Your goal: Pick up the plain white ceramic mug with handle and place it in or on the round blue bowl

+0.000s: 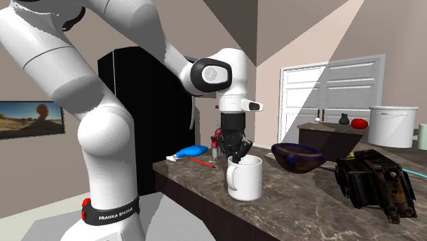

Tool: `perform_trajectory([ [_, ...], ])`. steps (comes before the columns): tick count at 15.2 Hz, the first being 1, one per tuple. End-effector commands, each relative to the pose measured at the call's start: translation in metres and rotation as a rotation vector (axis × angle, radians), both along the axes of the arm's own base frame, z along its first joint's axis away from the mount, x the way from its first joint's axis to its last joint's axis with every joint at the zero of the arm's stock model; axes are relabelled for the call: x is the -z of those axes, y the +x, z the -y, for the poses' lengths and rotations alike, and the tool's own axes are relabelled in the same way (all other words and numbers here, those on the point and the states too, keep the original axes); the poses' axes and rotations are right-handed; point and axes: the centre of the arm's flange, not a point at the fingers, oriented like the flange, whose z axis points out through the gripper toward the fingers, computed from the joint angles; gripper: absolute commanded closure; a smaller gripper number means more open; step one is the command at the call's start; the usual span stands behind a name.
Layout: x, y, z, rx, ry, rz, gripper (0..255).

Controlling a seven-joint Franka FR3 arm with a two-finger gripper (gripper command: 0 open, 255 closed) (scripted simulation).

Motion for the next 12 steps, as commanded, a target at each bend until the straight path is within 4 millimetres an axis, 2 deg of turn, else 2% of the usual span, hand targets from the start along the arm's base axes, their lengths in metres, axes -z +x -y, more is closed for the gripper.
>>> perform_trajectory([
  [1,-0.011,0.001,0.001,0.0,0.0,0.0,255],
  [12,-0.069,0.001,0.001,0.0,0.0,0.0,255],
])
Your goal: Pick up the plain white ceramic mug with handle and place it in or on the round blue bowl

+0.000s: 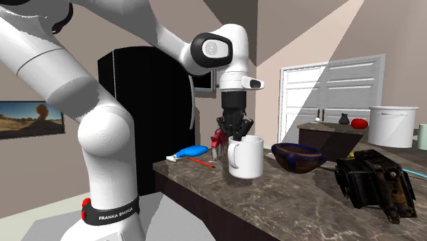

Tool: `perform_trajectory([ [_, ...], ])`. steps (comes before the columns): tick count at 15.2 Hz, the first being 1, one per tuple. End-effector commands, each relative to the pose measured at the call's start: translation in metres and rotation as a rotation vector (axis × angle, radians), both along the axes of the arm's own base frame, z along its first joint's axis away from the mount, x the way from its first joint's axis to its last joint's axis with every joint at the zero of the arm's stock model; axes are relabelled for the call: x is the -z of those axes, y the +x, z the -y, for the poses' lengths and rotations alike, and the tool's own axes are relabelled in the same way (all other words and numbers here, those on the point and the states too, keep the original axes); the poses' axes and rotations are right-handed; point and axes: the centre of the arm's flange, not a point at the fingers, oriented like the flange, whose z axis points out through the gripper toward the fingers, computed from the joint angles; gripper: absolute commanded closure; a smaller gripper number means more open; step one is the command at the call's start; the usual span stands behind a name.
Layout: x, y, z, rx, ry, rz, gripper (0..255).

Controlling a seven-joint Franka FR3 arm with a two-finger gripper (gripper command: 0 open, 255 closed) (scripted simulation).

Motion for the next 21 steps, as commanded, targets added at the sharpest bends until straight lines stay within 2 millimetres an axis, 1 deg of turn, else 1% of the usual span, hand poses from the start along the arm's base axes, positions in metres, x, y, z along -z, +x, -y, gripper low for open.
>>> perform_trajectory([
  [1,-0.011,-0.001,0.0,0.0,0.0,0.0,255],
  [17,-0.095,-0.001,0.0,0.0,0.0,0.0,255],
  [18,-0.098,-0.001,0.0,0.0,0.0,0.0,255],
  [21,-0.101,0.038,-0.008,0.0,0.0,0.0,255],
])
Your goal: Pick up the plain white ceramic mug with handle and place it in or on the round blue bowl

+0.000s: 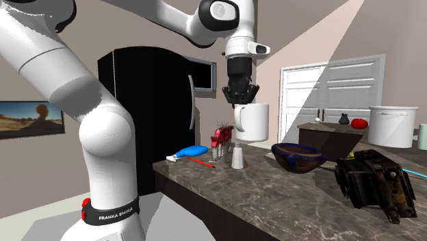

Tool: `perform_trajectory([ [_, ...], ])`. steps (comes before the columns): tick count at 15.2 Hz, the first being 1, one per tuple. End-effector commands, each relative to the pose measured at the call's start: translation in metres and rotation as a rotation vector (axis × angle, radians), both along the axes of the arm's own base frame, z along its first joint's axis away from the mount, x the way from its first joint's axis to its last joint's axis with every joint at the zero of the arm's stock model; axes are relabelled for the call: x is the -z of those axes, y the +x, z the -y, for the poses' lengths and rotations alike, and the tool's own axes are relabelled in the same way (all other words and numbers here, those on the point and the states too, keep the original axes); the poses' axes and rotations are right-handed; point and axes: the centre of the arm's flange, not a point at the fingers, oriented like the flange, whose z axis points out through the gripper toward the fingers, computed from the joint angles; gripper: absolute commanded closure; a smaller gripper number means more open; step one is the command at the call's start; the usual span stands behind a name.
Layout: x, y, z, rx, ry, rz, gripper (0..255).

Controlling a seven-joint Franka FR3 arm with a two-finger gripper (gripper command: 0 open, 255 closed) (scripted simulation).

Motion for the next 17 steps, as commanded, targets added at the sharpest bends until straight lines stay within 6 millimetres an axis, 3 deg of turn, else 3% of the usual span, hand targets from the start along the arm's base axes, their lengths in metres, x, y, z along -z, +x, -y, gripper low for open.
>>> perform_trajectory([
  [1,-0.004,0.026,-0.003,0.0,0.0,0.0,255],
  [17,-0.023,0.232,-0.045,0.0,0.0,0.0,255],
])
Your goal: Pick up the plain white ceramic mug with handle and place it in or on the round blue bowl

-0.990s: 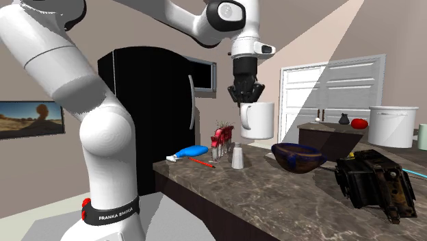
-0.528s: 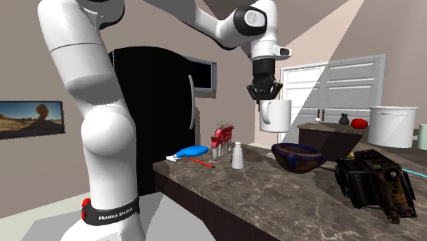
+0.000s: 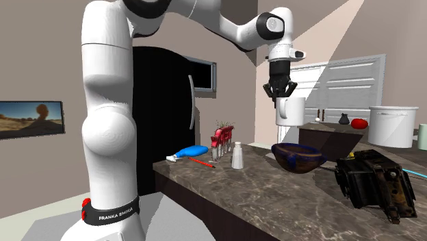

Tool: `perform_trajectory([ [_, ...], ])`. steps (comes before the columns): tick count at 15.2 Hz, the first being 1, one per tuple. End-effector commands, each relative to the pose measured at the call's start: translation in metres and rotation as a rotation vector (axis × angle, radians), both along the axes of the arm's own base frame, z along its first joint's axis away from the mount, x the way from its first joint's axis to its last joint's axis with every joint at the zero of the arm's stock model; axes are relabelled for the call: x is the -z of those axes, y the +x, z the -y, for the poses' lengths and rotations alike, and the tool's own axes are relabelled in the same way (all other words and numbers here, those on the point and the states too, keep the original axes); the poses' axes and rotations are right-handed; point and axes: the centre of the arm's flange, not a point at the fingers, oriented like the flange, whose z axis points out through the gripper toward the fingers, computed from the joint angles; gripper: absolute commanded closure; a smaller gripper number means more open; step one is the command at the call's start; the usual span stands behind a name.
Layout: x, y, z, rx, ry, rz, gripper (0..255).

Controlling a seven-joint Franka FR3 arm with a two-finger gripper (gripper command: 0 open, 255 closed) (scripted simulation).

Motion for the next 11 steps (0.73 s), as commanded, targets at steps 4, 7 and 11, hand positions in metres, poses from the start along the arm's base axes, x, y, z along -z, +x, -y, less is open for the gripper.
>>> perform_trajectory([
  [4,-0.006,0.066,-0.013,0.0,0.0,0.0,255],
  [7,0.01,0.066,-0.013,0.0,0.0,0.0,255],
  [11,0.031,0.066,-0.013,0.0,0.0,0.0,255],
])
